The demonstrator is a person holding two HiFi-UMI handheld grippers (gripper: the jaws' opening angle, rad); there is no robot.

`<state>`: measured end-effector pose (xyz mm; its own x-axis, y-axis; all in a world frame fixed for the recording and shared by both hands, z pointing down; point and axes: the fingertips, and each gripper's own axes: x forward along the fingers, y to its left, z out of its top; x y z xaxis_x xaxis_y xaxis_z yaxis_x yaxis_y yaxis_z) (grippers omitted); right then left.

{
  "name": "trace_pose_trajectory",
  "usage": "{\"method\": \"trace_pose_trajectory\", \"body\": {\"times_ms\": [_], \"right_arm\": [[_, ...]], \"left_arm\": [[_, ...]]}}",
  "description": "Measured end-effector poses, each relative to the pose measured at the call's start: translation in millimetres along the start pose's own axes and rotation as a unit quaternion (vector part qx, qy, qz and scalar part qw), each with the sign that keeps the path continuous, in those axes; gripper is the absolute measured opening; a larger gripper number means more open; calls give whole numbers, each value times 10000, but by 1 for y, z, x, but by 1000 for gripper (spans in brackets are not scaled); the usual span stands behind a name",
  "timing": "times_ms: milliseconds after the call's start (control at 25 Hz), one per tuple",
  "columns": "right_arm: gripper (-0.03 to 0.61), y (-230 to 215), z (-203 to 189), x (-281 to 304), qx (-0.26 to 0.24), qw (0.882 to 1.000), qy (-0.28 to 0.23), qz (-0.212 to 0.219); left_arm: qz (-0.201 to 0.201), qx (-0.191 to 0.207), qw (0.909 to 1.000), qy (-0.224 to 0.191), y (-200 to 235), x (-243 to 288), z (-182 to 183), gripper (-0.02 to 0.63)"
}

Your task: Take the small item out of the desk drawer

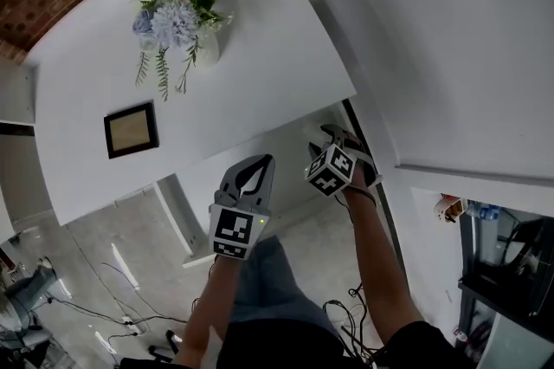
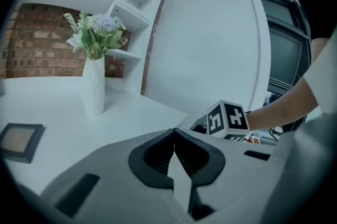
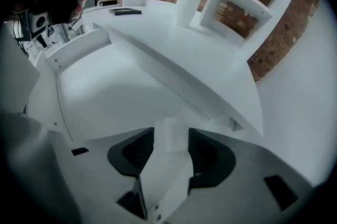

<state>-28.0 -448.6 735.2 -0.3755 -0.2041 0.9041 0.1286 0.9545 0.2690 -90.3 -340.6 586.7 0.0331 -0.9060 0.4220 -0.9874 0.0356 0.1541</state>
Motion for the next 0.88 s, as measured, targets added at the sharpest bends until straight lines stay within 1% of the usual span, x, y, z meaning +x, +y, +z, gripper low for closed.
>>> {"method": "trace_pose_trajectory", "body": {"times_ms": [160, 320, 440, 560, 600, 680, 880], "right_arm": [[196, 1, -8, 26, -262, 9991, 333, 78], [196, 0, -13, 43, -294, 9979, 545, 204], [196, 0, -10, 48, -253, 9976, 559, 323], [193, -2, -11, 53, -427, 9965, 644, 307], [154, -3, -11, 53, -507, 9961, 668, 285], [150, -2, -11, 53, -630, 9953, 679, 288], [144, 2, -7, 48, -723, 9949, 625, 339]], "left_arm": [[50, -79, 9999, 136, 4, -1, -17, 9], [73, -129, 9997, 194, 8, -2, -25, 9], [70, -132, 9997, 218, 11, -2, -29, 9], [63, -141, 9996, 248, 11, -3, -31, 9], [58, -144, 9996, 256, 11, -3, -32, 9], [53, -151, 9995, 268, 11, -5, -33, 9], [59, -176, 9995, 248, 15, -7, -34, 9]]}}
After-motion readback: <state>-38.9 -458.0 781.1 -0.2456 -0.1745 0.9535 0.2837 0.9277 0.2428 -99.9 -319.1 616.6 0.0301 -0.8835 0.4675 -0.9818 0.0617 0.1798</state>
